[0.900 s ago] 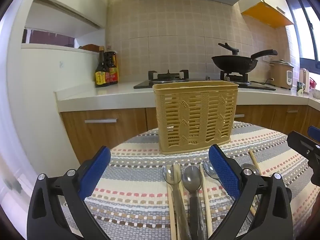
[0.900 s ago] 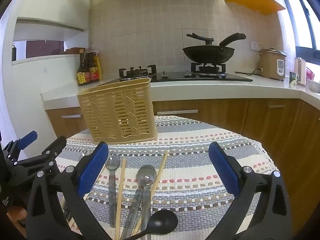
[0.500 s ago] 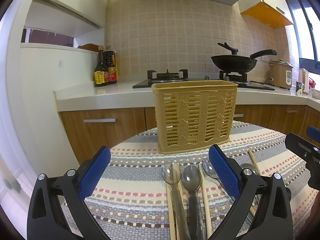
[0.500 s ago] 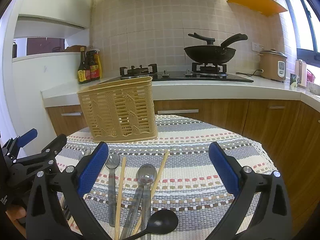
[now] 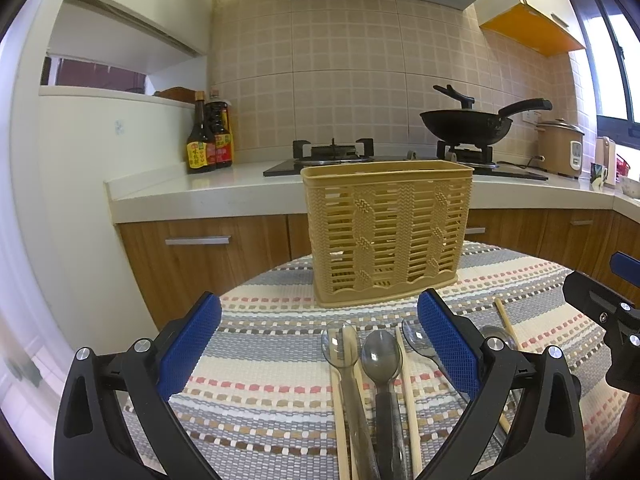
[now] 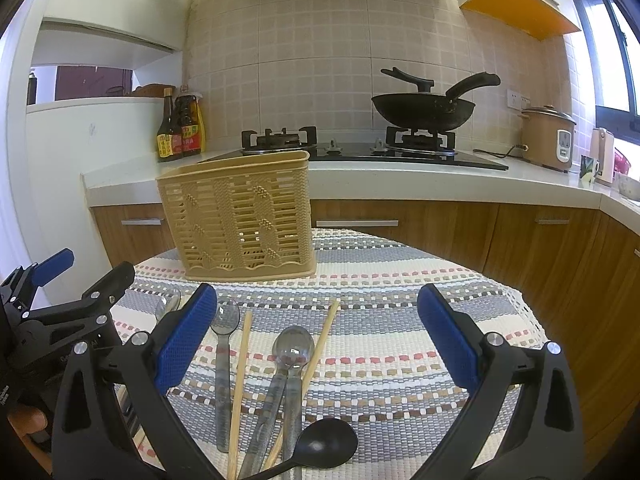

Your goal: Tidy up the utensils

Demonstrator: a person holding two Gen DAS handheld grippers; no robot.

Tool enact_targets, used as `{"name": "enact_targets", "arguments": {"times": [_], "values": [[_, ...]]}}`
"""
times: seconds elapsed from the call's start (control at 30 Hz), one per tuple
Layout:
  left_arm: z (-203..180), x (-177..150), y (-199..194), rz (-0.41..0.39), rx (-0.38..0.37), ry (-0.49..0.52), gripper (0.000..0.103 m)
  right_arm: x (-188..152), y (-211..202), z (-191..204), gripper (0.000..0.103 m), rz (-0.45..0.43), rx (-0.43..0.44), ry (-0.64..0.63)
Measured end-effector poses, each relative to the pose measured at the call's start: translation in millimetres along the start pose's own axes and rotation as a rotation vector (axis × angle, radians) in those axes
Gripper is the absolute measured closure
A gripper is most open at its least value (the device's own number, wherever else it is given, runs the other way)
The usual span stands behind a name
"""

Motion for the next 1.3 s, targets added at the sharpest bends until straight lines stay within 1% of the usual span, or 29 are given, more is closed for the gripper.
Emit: {"name": "enact_targets", "arguments": {"times": [0.5, 0.63, 0.67, 0.7, 0.73, 0.77, 0.8, 0.87, 0.97, 1.0, 1.03, 1.07, 1.1, 1.17, 1.23, 1.3], "values": [[0.3, 0.0, -0.2, 0.0, 0.0, 0.0, 0.008, -2.1, 0.9, -0.6, 0.007, 0.006, -0.009, 0.004], [2.2, -0.5, 0.7, 0.008, -0.006, -0.013, 0.008, -3.7, 3.4, -5.6, 0.007, 0.027, -0.044, 0.004], [5.9, -0.7, 2.4, 0.019, -0.006, -0.03, 0.008, -3.5, 4.6, -10.6, 0.007, 0.037, -0.076, 0.005], [14.3, -0.8, 4.8, 0.043, -0.01, -0.072, 0.008, -3.8, 7.1, -13.4, 0.007, 0.057, -0.097, 0.009], [20.6, -0.4, 6.8, 0.061, -0.02, -0.103, 0.008, -5.0, 10.5, -17.0, 0.007, 0.101, -0.106, 0.014], [29.6, 0.1, 10.9, 0.101, -0.051, -0.154, 0.008, -4.2, 14.6, -21.8, 0.007, 0.138, -0.106, 0.029], [36.3, 0.4, 15.0, 0.139, -0.073, -0.179, 0.008, -1.5, 17.5, -24.7, 0.007, 0.134, -0.108, 0.036], [46.4, 0.4, 21.8, 0.202, -0.111, -0.207, 0.008, 2.4, 26.6, -30.5, 0.007, 0.189, -0.098, 0.036], [52.7, -6.1, 35.0, 0.338, -0.2, -0.242, 0.012, 7.5, 36.7, -30.3, 0.007, 0.256, -0.065, 0.014], [52.7, -12.7, 40.8, 0.405, -0.232, -0.262, 0.018, 7.1, 41.7, -29.4, 0.008, 0.288, -0.046, 0.03], [52.6, -18.6, 43.5, 0.446, -0.249, -0.271, 0.024, 6.4, 43.6, -26.5, 0.013, 0.328, -0.039, 0.004], [50.6, -26.2, 47.6, 0.501, -0.274, -0.282, 0.027, 4.8, 46.7, -24.0, 0.02, 0.367, -0.025, -0.012], [49.5, -32.4, 49.1, 0.532, -0.289, -0.287, 0.031, 2.2, 48.4, -20.5, 0.023, 0.398, -0.019, -0.031], [45.5, -46.2, 52.8, 0.596, -0.313, -0.291, 0.039, -6.5, 55.9, -15.5, 0.041, 0.487, 0.013, -0.04], [39.9, -55.7, 54.3, 0.644, -0.334, -0.3, 0.047, -15.1, 59.0, -10.2, 0.046, 0.572, 0.034, -0.036], [30.4, -58.7, 53.2, 0.665, -0.365, -0.298, 0.049, -23.7, 61.6, -8.2, 0.054, 0.63, 0.062, -0.017]]}}
Point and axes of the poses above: each gripper's, at about its wrist camera, not at the fingertips, and y roughly the way its jaws point, z to its left, x to its top, the point moved 7 cm from there along y, roughly the way its jaws point, and after that the axes turned 15 degrees about -z, right-handed, at the moved point
